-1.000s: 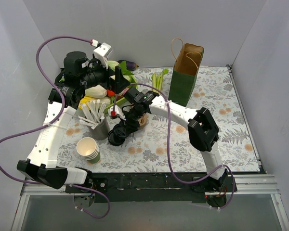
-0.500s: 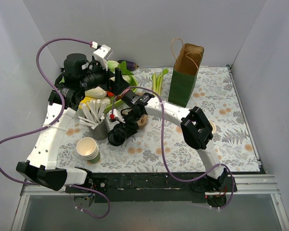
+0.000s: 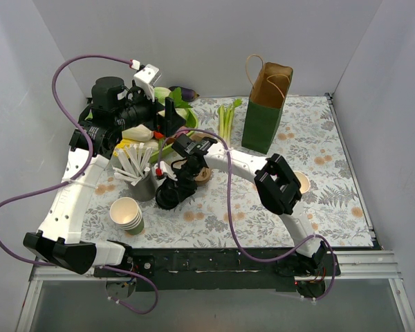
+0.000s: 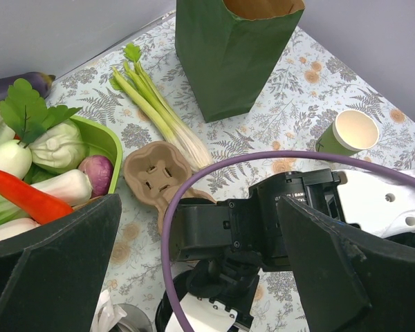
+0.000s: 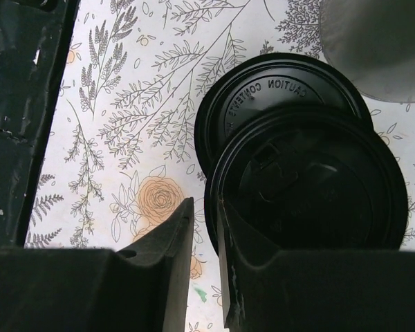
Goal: Pack the takeout coffee
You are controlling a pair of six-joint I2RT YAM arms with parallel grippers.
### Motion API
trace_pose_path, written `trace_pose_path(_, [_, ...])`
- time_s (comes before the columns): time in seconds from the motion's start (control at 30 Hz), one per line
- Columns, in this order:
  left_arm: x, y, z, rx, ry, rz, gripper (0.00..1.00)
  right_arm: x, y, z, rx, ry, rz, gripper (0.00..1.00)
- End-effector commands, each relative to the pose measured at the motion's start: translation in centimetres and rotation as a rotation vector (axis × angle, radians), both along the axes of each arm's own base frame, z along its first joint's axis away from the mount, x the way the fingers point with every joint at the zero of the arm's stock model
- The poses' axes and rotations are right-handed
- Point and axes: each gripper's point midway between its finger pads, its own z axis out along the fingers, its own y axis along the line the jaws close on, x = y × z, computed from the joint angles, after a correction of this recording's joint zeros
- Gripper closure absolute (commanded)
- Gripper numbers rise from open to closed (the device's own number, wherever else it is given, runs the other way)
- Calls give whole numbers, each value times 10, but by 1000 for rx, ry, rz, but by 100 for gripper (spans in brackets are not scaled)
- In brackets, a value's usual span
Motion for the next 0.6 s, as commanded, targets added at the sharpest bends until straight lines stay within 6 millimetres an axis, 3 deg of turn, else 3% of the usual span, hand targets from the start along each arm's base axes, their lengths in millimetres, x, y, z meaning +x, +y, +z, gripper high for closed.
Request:
trace_pose_path(0.0, [-4,4,11,-2,-41,8,2,-1,7,9,25,3,13,75])
trace_pose_path(0.2, [-5,5,9,1,-40,9,2,2,10,13,31,-7,-4,83])
trace_pose_path(0.57, [-6,5,8,2,-38,11,2,1,17,49,136,-78,28,66])
